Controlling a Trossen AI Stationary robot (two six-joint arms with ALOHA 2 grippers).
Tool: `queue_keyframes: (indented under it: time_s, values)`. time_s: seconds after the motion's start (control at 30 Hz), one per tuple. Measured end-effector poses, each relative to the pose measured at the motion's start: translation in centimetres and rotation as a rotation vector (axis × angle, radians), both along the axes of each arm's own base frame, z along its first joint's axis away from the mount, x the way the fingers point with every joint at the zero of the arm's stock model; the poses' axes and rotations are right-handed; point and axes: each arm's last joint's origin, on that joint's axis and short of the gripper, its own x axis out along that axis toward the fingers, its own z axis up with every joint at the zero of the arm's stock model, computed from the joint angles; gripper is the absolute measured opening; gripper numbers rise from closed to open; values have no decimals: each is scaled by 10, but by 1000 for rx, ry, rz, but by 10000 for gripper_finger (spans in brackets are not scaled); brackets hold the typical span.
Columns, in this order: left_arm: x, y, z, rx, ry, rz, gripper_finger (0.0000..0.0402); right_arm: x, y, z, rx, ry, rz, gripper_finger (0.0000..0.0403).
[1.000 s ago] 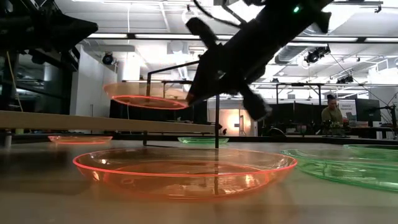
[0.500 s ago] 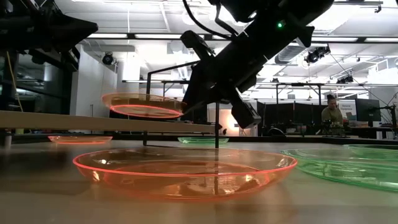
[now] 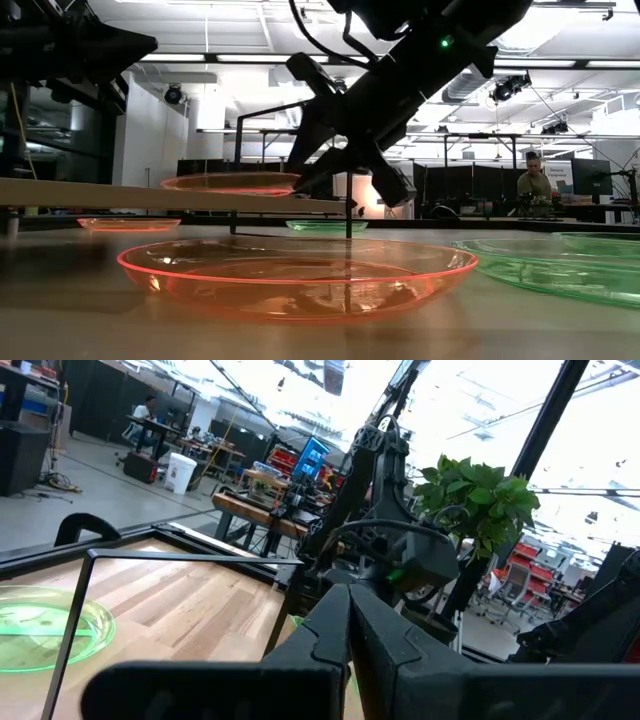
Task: Place and stack plates onto a shelf
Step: Put the top orange plate on the shelf, then put the middle right green plate on the shelf
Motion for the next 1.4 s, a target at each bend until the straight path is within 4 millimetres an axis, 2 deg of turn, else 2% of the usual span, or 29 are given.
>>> queue_keyframes:
  time_s: [0.27,0.47,0.6,0.73,0.87,1.03,1.2,1.4]
  values:
    - [0,0,0,0,0,0,3,0,3,-1,9,52,147,144]
    - [0,0,0,0,0,0,3,-1,4,0,23,63,184,156]
    - [0,0,0,0,0,0,3,-9,10,17,-2,118,353,156]
    - [0,0,0,0,0,0,3,-31,16,39,-26,221,409,156]
    - [0,0,0,1,3,0,3,-61,22,67,-33,326,472,156]
    - [0,0,-1,2,12,0,3,-99,29,88,0,478,600,156]
    - [0,0,-2,3,15,0,3,-131,22,94,29,704,624,156]
    - [0,0,-2,3,17,0,3,-160,4,84,4,1036,698,156]
